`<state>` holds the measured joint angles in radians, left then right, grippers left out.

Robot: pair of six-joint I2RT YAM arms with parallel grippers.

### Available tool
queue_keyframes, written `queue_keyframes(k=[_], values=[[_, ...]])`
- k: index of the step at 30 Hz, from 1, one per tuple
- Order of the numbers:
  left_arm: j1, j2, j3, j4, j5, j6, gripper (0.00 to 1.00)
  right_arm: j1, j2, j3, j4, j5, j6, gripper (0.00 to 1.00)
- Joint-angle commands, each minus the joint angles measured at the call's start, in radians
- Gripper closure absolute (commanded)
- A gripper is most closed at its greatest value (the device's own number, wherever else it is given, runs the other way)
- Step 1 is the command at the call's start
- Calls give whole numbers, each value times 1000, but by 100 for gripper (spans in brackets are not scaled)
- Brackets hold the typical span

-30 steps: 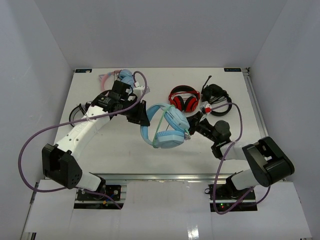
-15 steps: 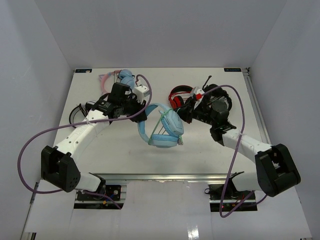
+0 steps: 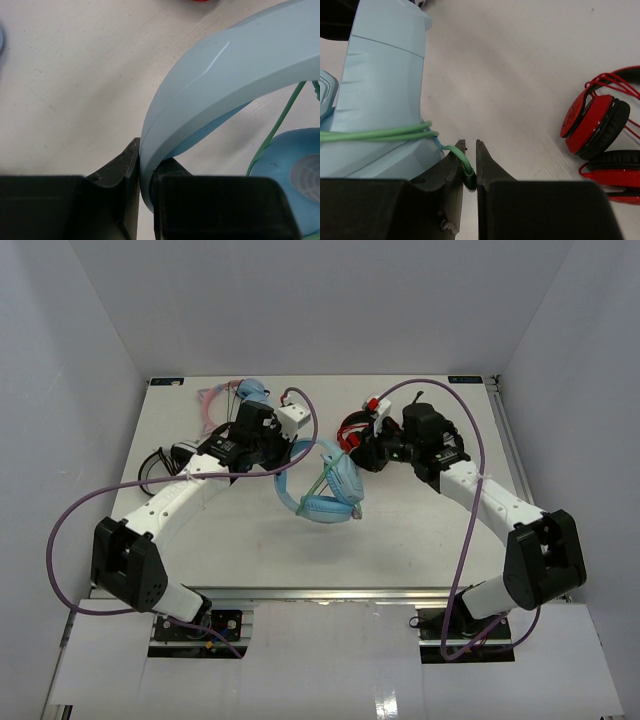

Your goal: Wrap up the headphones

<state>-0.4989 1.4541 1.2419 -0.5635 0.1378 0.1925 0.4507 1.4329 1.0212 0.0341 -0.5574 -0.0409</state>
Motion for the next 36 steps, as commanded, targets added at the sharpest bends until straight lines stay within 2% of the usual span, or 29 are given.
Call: queue_keyframes(k=[1, 8, 16, 28, 36], values=[[-4, 69, -1, -46, -121, 39, 100, -21, 55, 148, -80, 58, -12, 92], [-4, 137, 14, -81, -207, 48, 100, -21, 133, 202, -87, 46, -5, 92], [22, 135, -68, -91, -259, -27, 100, 25, 342, 348, -113, 12, -4, 92], [52, 191, -123, -85, -346, -43, 100, 120, 490, 450, -99, 100, 13, 92], [55, 272, -86, -92, -355, -62, 100, 143, 546, 453, -55, 156, 29, 92]])
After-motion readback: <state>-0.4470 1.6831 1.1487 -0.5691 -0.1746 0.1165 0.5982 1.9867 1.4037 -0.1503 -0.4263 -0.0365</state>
